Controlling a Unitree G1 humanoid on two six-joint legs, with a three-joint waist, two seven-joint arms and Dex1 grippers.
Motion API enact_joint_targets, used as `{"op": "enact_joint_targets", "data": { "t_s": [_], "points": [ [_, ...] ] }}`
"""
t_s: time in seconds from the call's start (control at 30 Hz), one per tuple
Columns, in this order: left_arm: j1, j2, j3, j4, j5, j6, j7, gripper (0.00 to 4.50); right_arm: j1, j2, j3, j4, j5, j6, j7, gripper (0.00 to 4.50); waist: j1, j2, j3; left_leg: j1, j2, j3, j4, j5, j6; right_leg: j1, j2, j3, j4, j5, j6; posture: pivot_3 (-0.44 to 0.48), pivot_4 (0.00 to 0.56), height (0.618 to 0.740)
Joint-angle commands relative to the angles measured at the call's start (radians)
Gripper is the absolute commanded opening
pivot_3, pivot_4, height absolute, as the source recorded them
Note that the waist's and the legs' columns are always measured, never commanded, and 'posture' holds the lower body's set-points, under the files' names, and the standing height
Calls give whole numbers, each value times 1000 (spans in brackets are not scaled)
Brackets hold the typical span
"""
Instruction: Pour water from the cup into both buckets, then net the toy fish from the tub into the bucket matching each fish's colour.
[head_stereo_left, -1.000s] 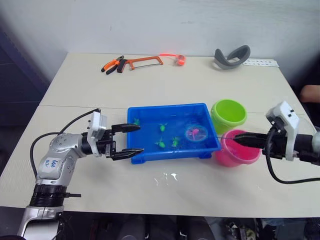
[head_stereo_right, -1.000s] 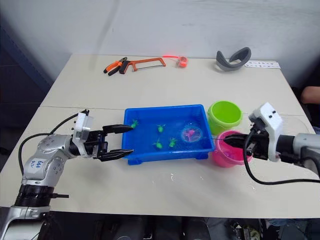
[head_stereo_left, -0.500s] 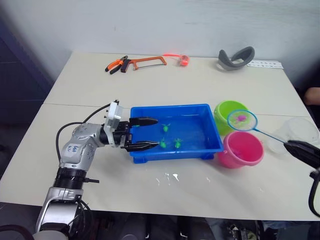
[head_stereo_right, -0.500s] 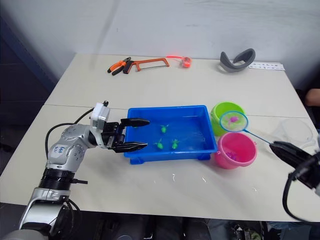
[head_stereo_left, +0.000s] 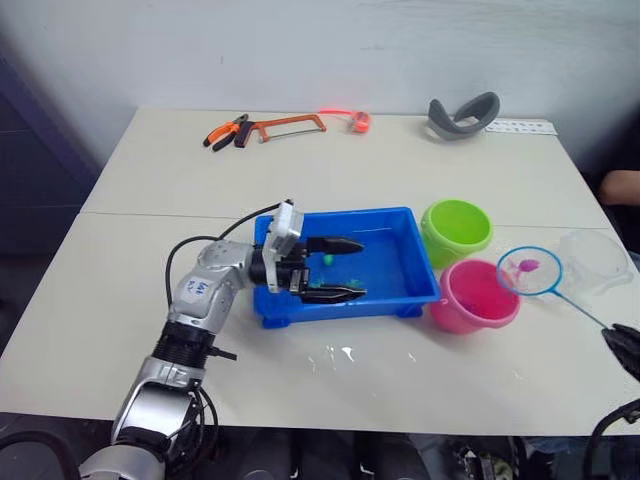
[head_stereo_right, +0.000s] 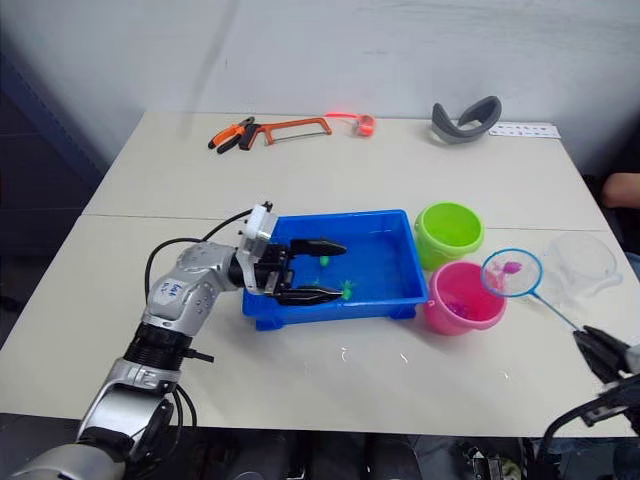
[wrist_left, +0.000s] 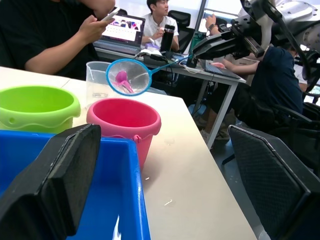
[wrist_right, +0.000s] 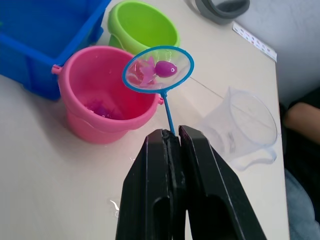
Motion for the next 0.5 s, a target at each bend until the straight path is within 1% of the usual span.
{"op": "enact_joint_targets", "data": {
  "t_s": [0.03, 0.17, 0.23, 0.33, 0.43, 0.5],
  "points": [
    [1, -6, -7, -44, 4, 1, 7, 4423, 55, 19, 57, 47, -144, -224, 9, 0, 0, 0, 0, 0, 0, 0, 0, 0, 0, 0, 0, 0, 0, 0, 0, 0, 150, 740],
    [-2, -6, -10, -53, 12, -2, 11, 4423, 60, 17, 99, 148, -314, -490, -52, 0, -5, 0, 0, 1, 0, 1, 1, 0, 0, 1, -1, 1, -1, 0, 0, 0, 150, 740],
    [-4, -3, -11, -57, 18, -8, 13, 4423, 46, 11, 101, 184, -357, -594, -79, 0, -6, 0, 0, 1, 0, 1, 1, 0, 0, 0, 0, 1, -1, 0, 0, 0, 150, 740],
    [-8, -3, -10, -59, 22, -10, 14, 4423, 43, -43, 94, 269, -488, -763, -118, 0, -7, 0, 0, 1, 0, 1, 0, 0, -1, 0, 0, 1, -1, -1, -1, 0, 150, 740],
    [-10, -2, -12, -60, 26, -17, 17, 4423, 30, -105, 72, 360, -641, -963, -196, 0, -6, 0, 0, 1, 0, 0, 1, 0, -1, 1, 0, 1, -1, -1, -1, 0, 150, 740],
    [-13, -1, -11, -59, 29, -24, 17, 4423, 22, -128, 62, 390, -697, -1028, -234, 0, -6, 0, 0, 2, 0, 1, 1, 0, 0, 1, -1, 1, -1, -1, -1, 0, 150, 740]
  ]
}}
